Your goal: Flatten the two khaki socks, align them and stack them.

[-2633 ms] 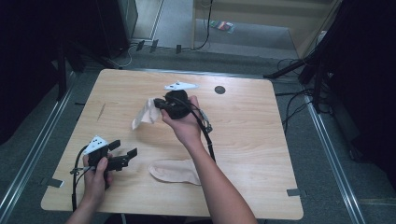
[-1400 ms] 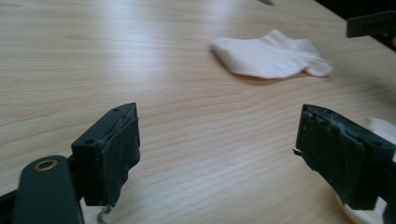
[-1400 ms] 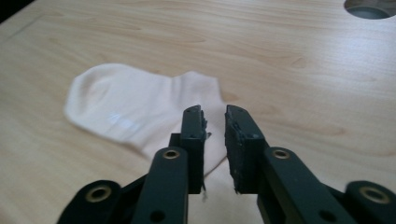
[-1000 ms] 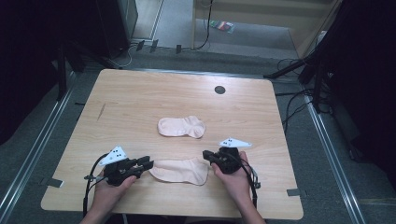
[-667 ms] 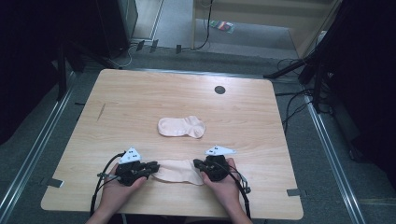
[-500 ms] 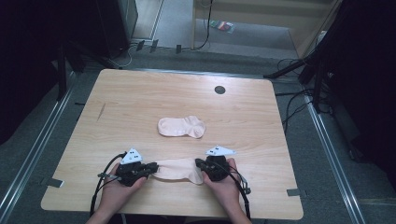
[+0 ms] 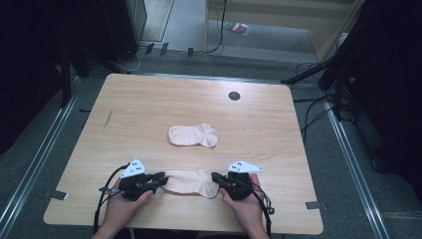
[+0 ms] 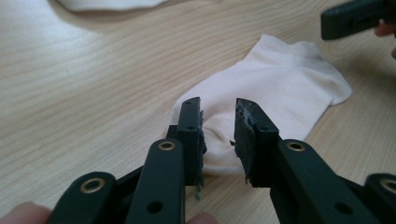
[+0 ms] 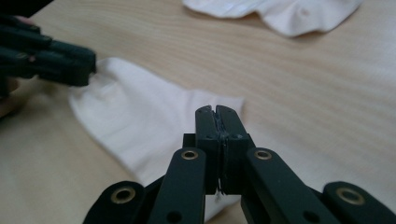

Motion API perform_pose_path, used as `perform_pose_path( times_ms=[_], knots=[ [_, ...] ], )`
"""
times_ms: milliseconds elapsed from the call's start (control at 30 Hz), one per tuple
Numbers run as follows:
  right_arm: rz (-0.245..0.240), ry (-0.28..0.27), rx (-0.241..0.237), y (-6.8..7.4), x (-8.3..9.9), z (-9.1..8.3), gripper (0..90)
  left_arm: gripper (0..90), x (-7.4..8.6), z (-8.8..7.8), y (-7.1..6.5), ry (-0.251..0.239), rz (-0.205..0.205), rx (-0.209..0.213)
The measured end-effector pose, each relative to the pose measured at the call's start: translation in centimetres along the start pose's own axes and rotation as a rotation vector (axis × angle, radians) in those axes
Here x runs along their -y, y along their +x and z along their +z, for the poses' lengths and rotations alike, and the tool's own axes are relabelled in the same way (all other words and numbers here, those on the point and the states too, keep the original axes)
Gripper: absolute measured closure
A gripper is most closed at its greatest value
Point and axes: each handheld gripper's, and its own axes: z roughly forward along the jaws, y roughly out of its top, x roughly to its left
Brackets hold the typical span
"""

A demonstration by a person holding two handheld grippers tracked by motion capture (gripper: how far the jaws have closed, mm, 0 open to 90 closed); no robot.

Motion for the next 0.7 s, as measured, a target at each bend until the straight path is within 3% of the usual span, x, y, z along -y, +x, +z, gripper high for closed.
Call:
perform_pose_path(
  times_ms=[133, 267, 333, 433, 500, 600, 633, 700],
  knots=[
    [-0.032, 0.078, -0.015, 0.7, 1.3, 0.4, 90.0, 77.1, 0.4, 0.5, 0.0, 0.071, 0.019, -0.035],
    [-0.019, 0.112, 0.032, 0.0, 1.6, 0.6, 90.0, 80.4, 0.4, 0.4, -0.1, 0.082, 0.027, -0.054],
    [0.009, 0.111, 0.021, -0.6, 1.7, 0.4, 90.0, 81.0, 0.4, 0.3, 0.0, 0.086, 0.024, -0.050],
    [0.003, 0.114, 0.050, -0.9, 1.6, 0.1, 90.0, 81.0, 0.5, 0.3, 0.1, 0.079, 0.018, -0.045],
    [0.016, 0.111, 0.051, -1.0, 1.6, 0.0, 90.0, 76.5, 0.4, 0.3, 0.1, 0.074, 0.010, -0.023],
    [0.034, 0.049, 0.010, -1.2, 0.7, -0.6, 86.6, 63.5, 0.3, 0.1, 0.2, 0.039, -0.004, -0.006],
    [0.023, 0.024, 0.021, -1.3, 0.0, -0.8, 85.8, 60.3, -0.2, -0.2, 0.7, -0.018, -0.027, -0.005],
    [0.009, -0.015, 0.040, -1.9, -1.7, -1.0, 84.2, 56.7, -1.1, -0.4, 1.6, -0.072, -0.073, -0.011]
  ],
)
